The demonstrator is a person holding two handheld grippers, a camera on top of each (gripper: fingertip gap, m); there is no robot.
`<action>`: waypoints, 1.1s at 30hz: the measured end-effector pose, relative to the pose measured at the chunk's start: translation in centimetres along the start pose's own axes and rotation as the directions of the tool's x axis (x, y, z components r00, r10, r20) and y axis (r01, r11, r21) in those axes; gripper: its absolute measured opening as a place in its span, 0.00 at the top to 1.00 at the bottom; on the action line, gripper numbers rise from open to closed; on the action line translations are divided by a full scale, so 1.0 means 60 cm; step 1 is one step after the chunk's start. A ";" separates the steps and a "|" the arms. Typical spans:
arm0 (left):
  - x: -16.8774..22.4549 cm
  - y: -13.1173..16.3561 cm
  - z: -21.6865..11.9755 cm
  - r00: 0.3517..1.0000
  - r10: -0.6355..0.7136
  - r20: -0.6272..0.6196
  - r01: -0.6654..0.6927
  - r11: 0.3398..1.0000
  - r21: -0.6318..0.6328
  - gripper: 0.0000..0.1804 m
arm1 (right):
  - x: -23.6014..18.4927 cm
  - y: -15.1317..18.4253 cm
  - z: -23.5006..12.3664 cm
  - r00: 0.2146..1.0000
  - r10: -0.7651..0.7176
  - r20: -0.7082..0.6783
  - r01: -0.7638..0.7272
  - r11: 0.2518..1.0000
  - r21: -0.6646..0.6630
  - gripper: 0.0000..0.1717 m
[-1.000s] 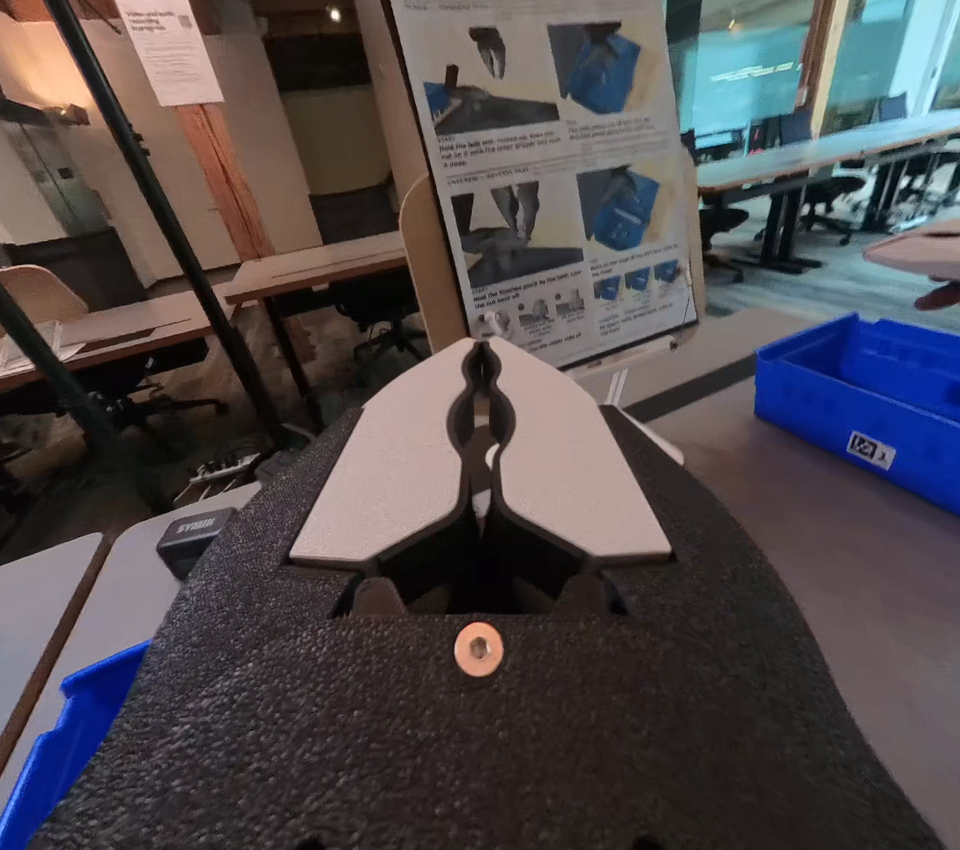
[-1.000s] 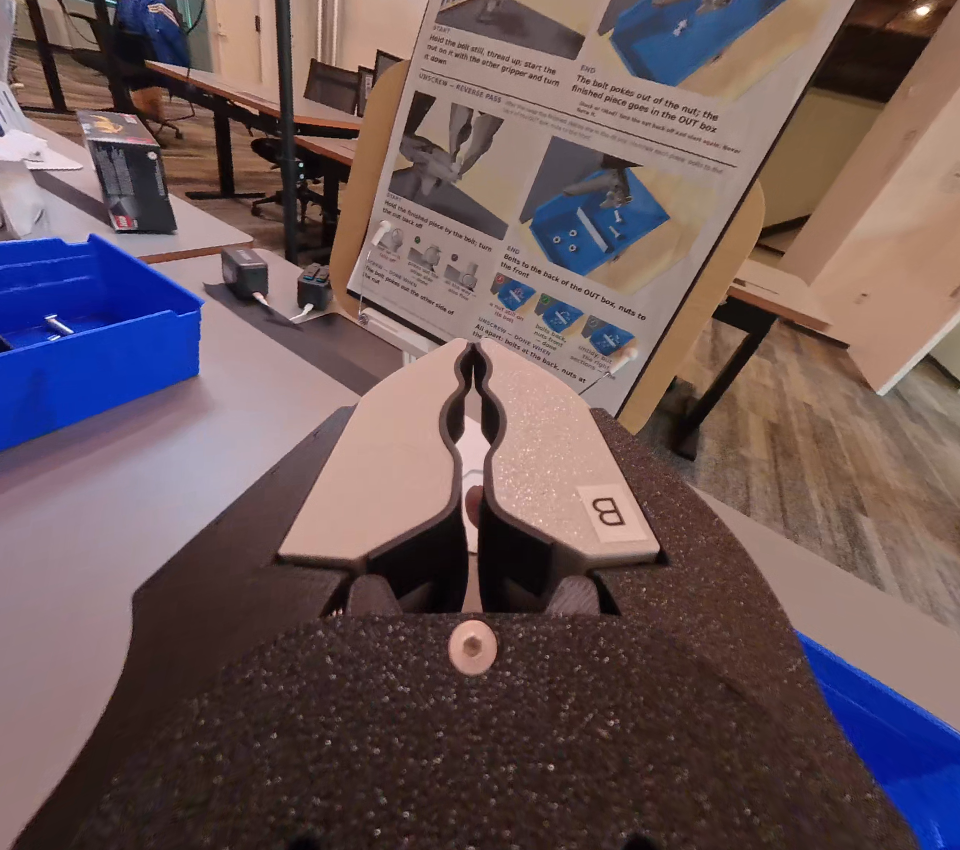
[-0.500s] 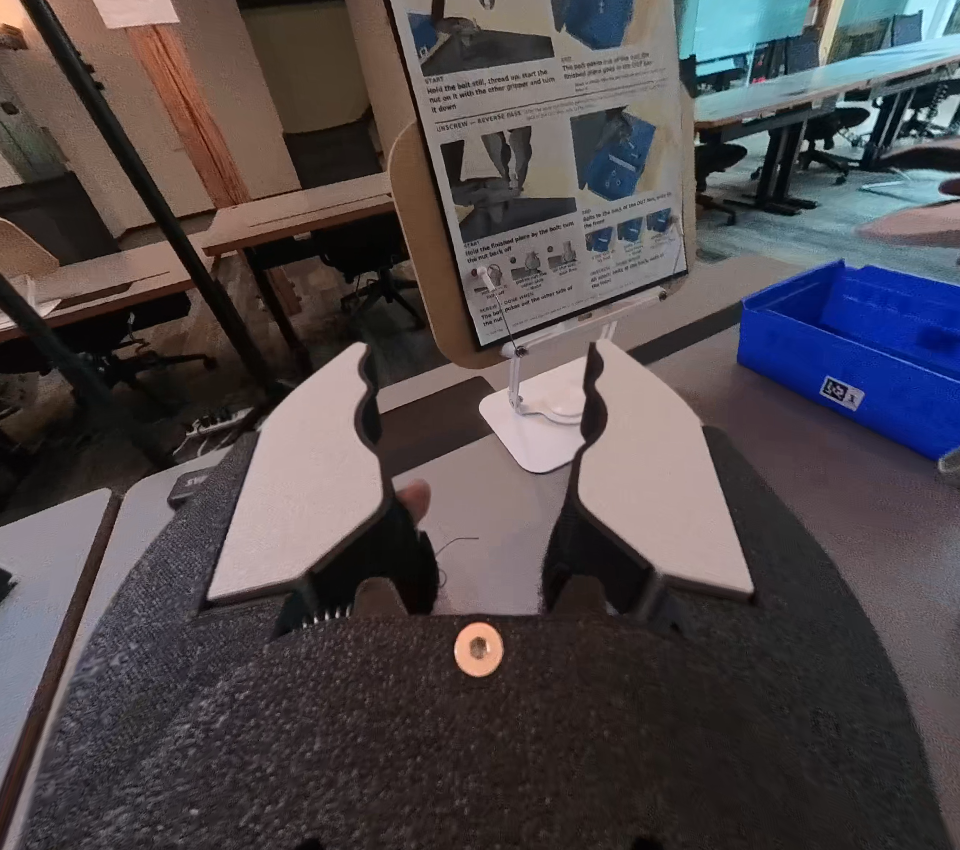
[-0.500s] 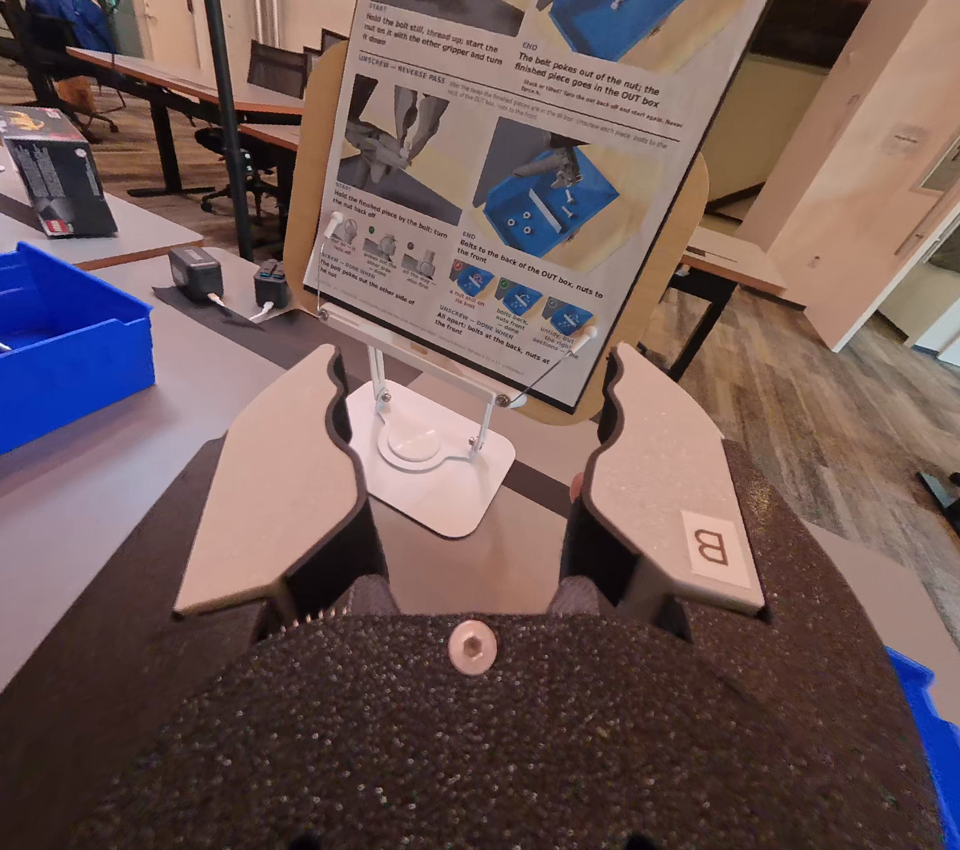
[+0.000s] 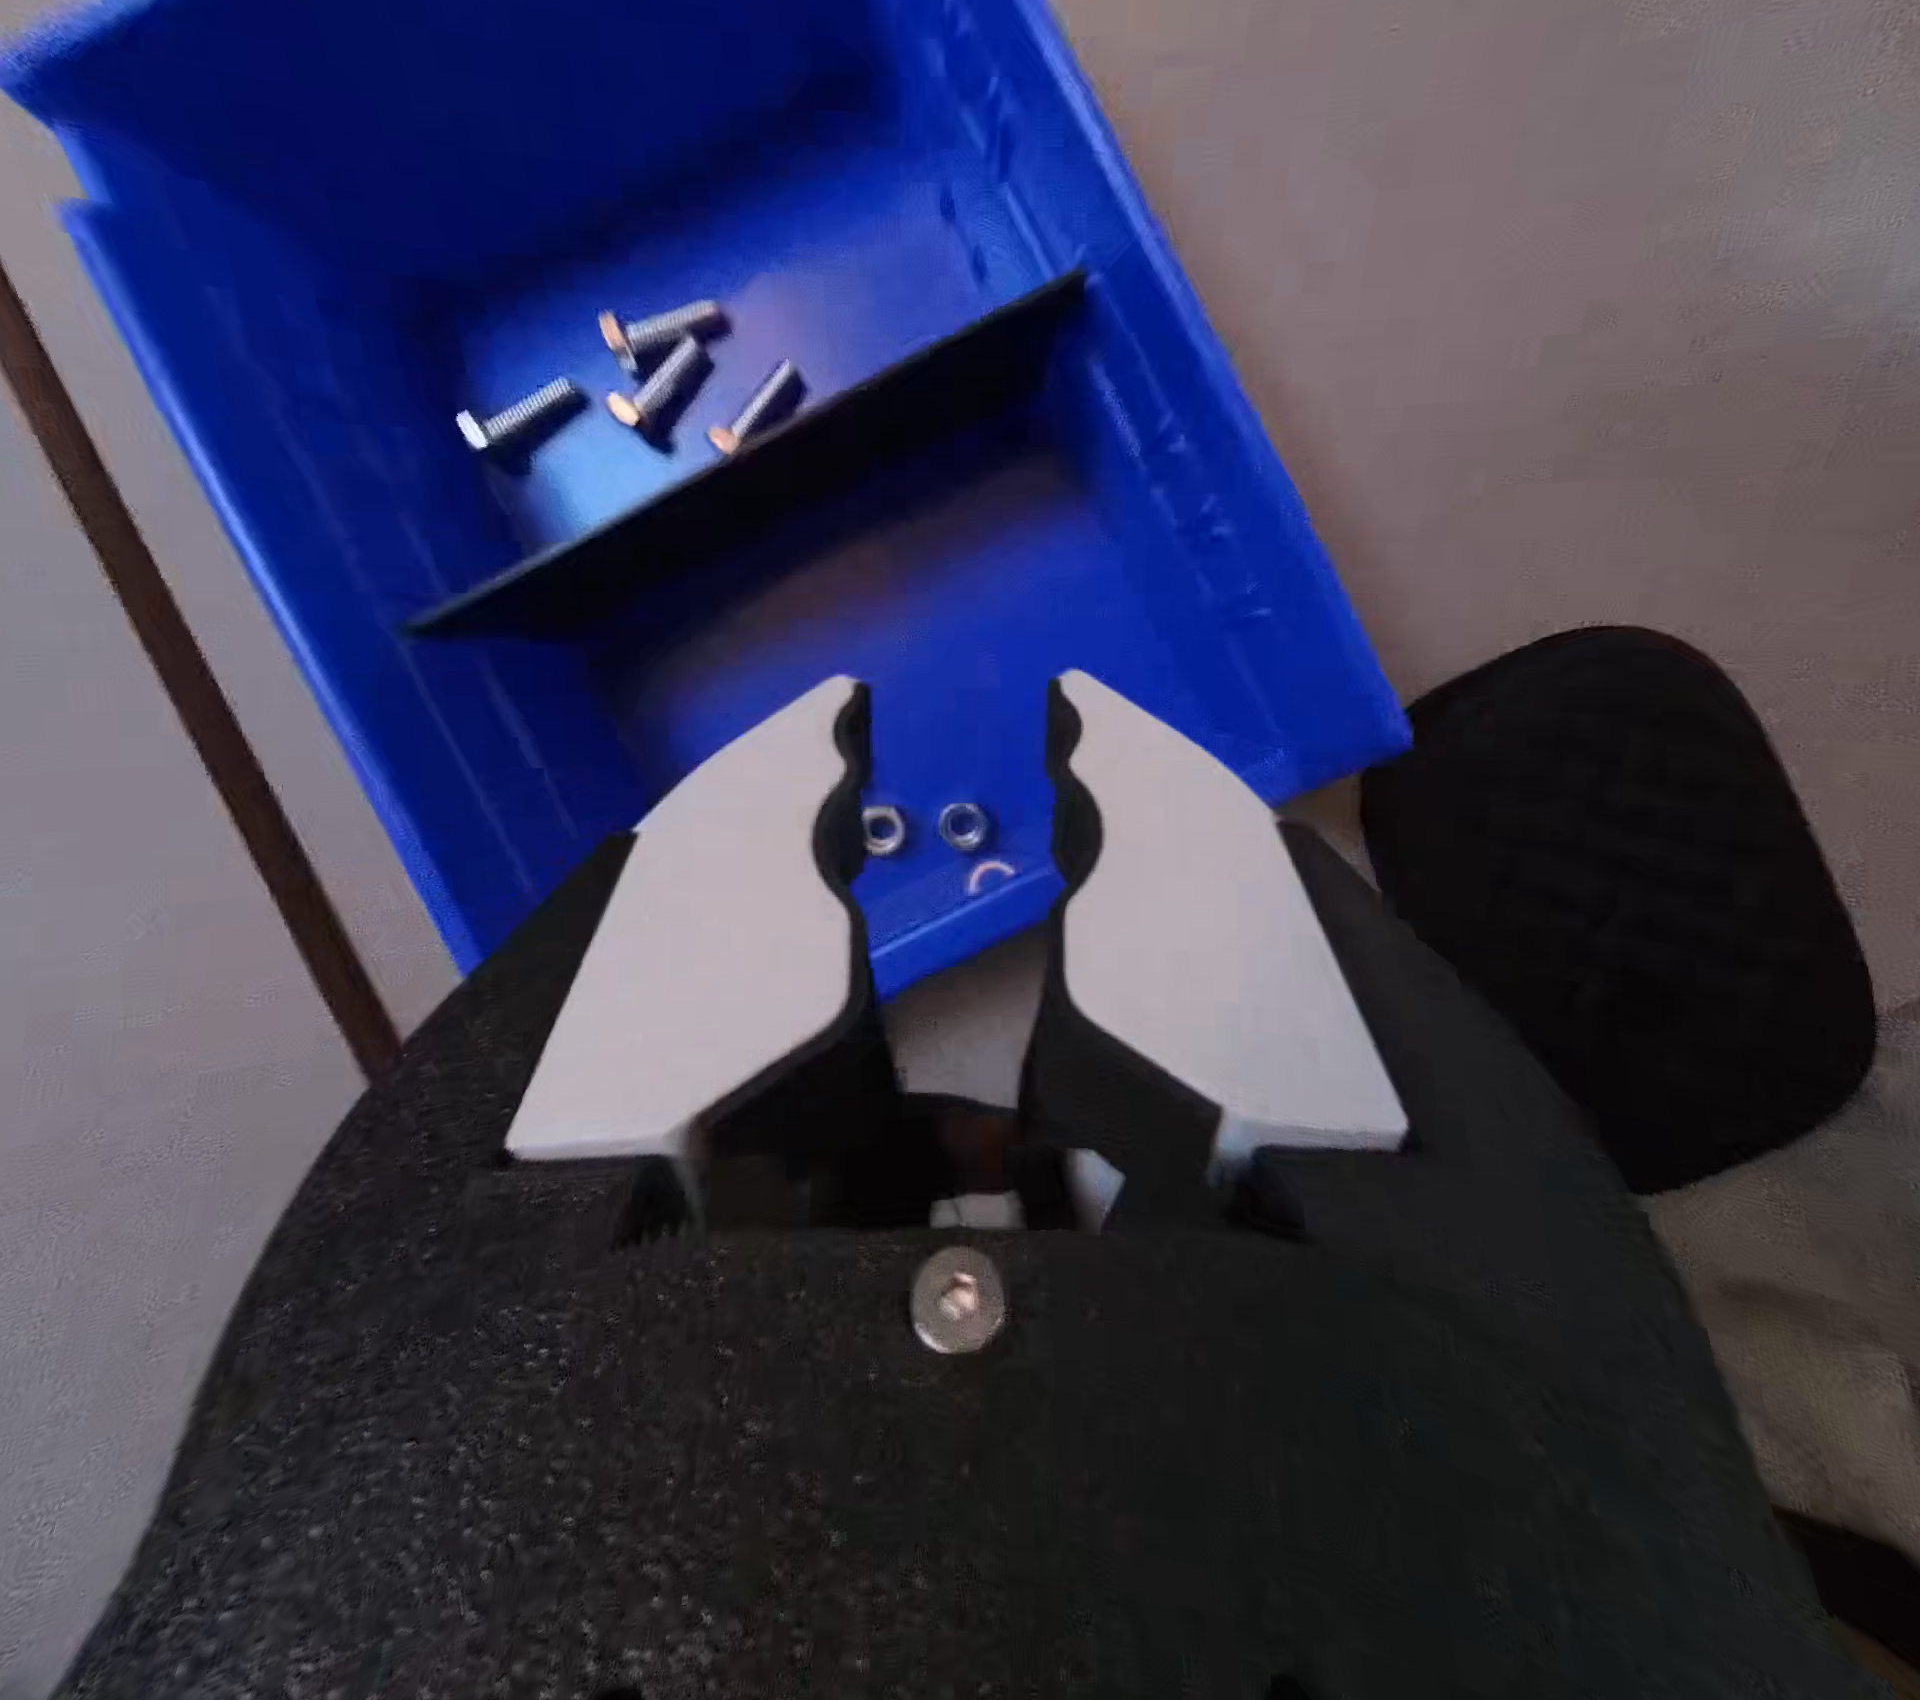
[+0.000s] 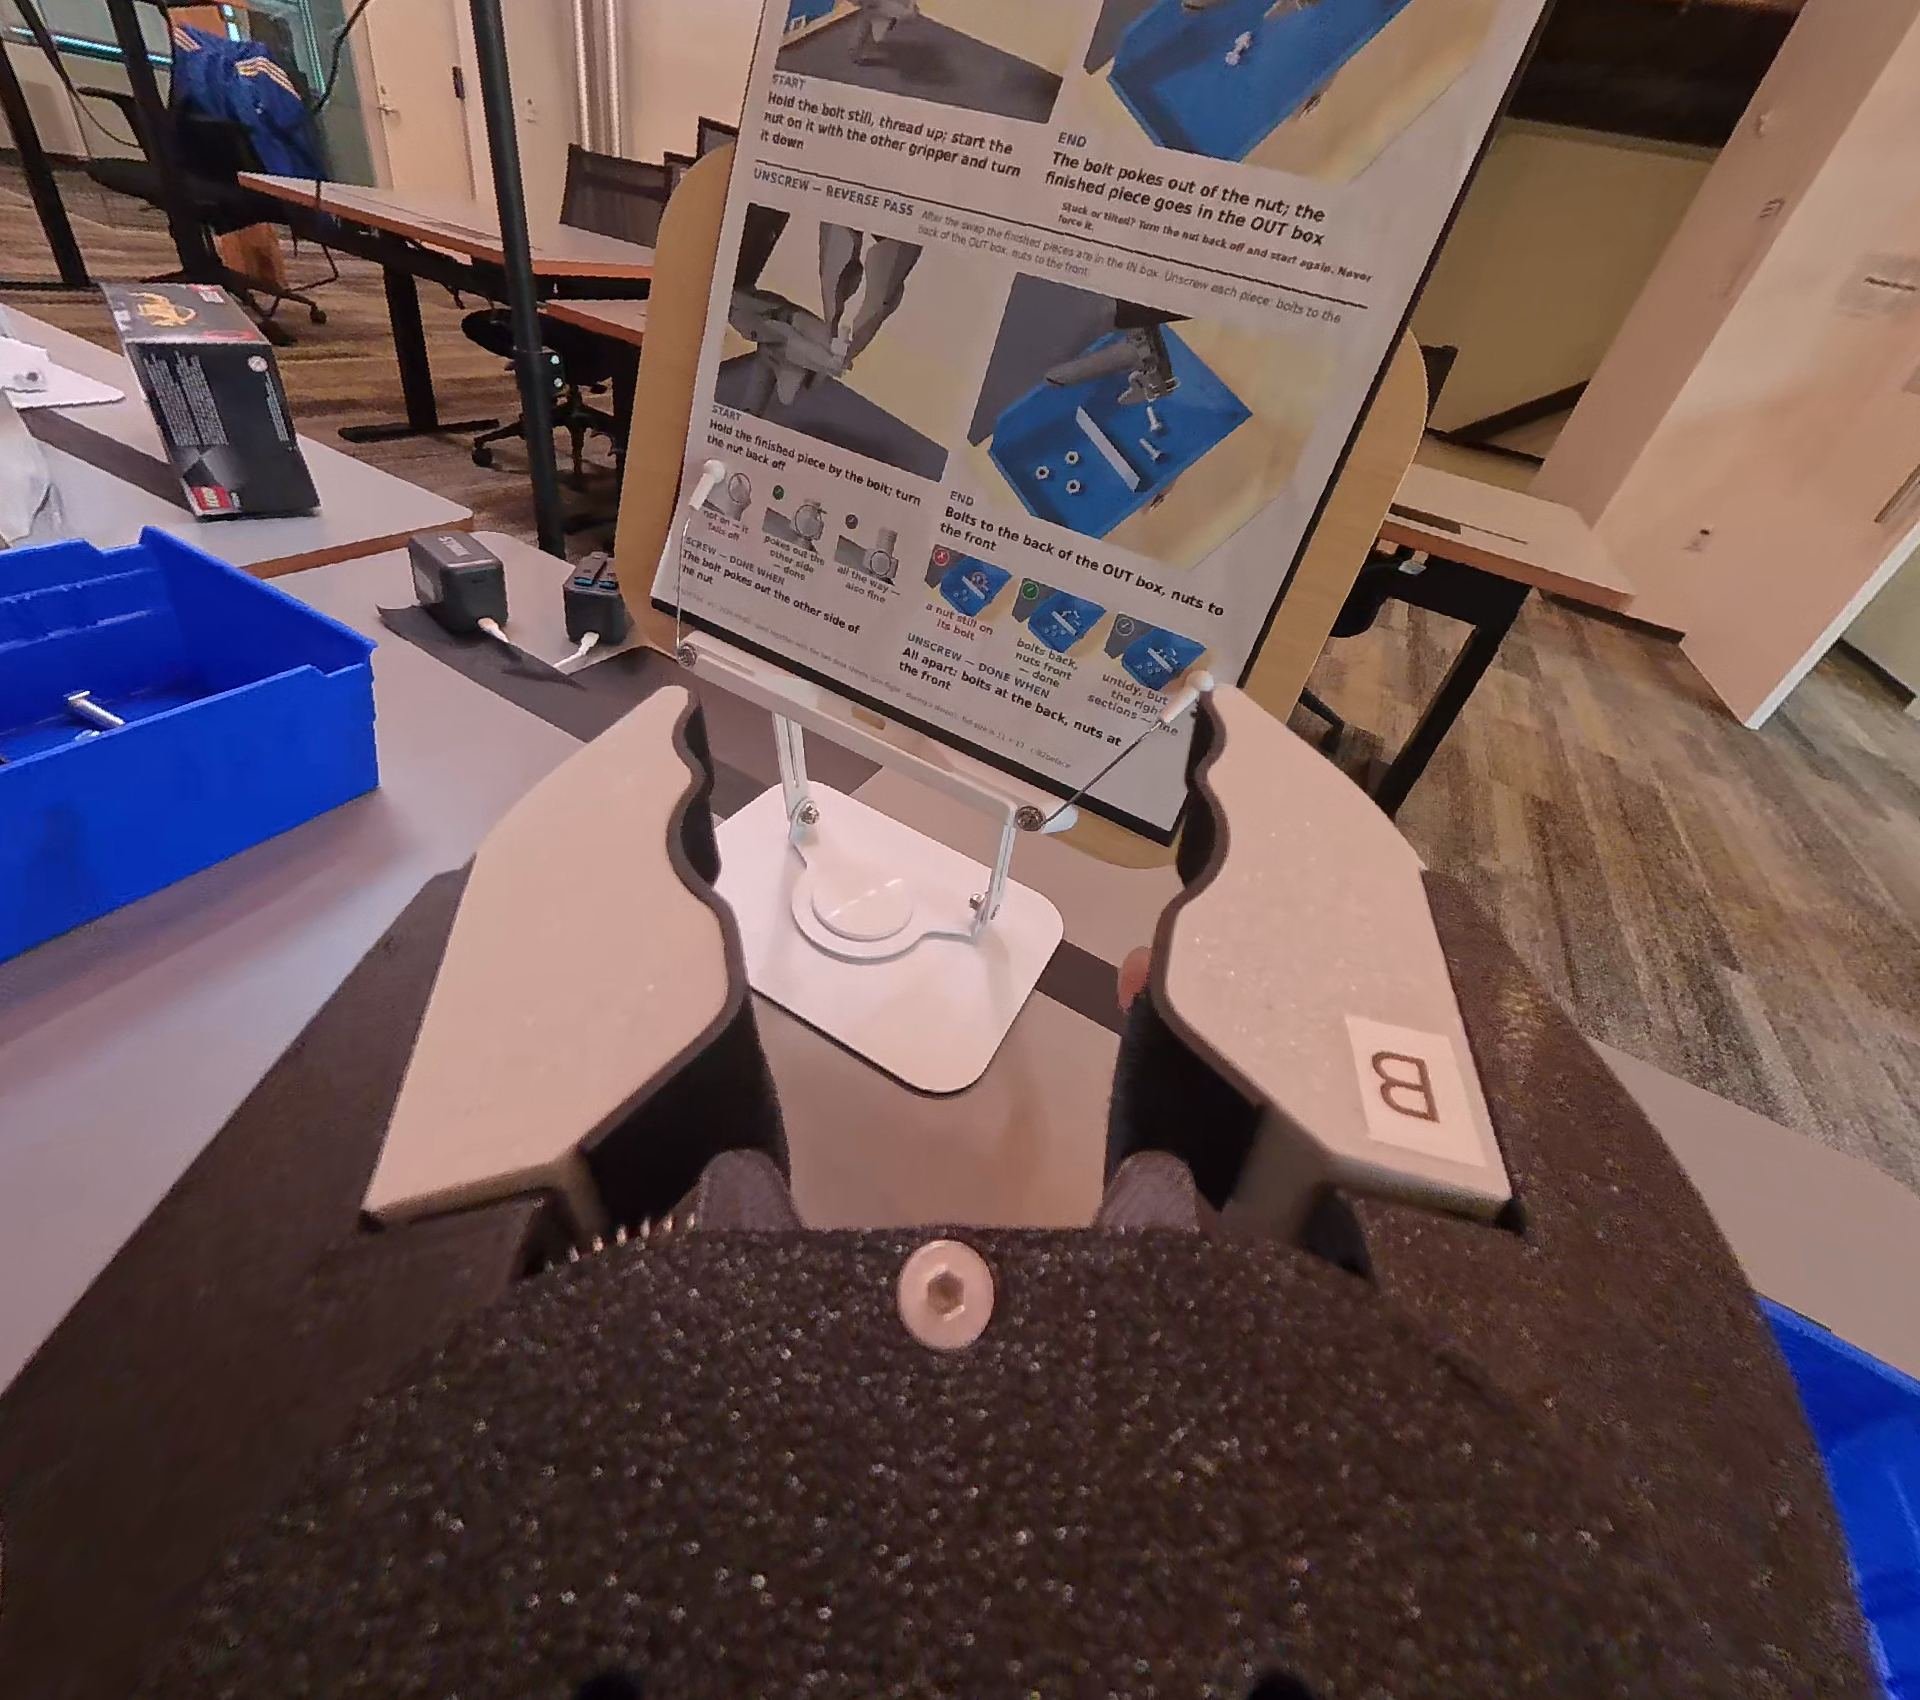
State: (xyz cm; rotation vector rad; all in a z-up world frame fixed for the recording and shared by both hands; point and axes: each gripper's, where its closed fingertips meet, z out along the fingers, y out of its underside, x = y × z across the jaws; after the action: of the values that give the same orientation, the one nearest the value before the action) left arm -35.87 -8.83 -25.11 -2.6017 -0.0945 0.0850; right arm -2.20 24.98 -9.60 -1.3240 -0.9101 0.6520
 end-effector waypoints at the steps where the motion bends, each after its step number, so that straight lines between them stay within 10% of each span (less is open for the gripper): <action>1: -0.006 0.021 0.022 0.999 -0.050 -0.009 0.049 0.997 -0.059 0.84 | -0.002 0.001 0.000 1.000 -0.006 0.008 0.006 1.000 -0.003 0.51; 4: -0.029 0.069 0.066 0.994 -0.092 0.050 0.100 0.979 -0.176 0.71 | -0.001 0.001 0.000 1.000 -0.012 0.006 0.012 1.000 -0.001 0.52; 15: -0.053 0.138 0.127 0.985 -0.158 0.073 0.174 0.906 -0.386 0.80 | 0.007 -0.016 -0.013 1.000 0.006 0.008 -0.006 0.998 0.060 0.54; 33: -0.065 0.155 0.157 0.979 -0.202 0.039 0.202 0.902 -0.382 0.90 | 0.021 -0.016 -0.018 0.999 -0.018 -0.041 0.020 0.998 0.054 0.56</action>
State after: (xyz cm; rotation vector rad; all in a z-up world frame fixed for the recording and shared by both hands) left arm -40.03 -12.35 -37.82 -2.9649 -0.4198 -0.0136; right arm -0.74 25.30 -8.45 -1.2743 -0.8656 0.6295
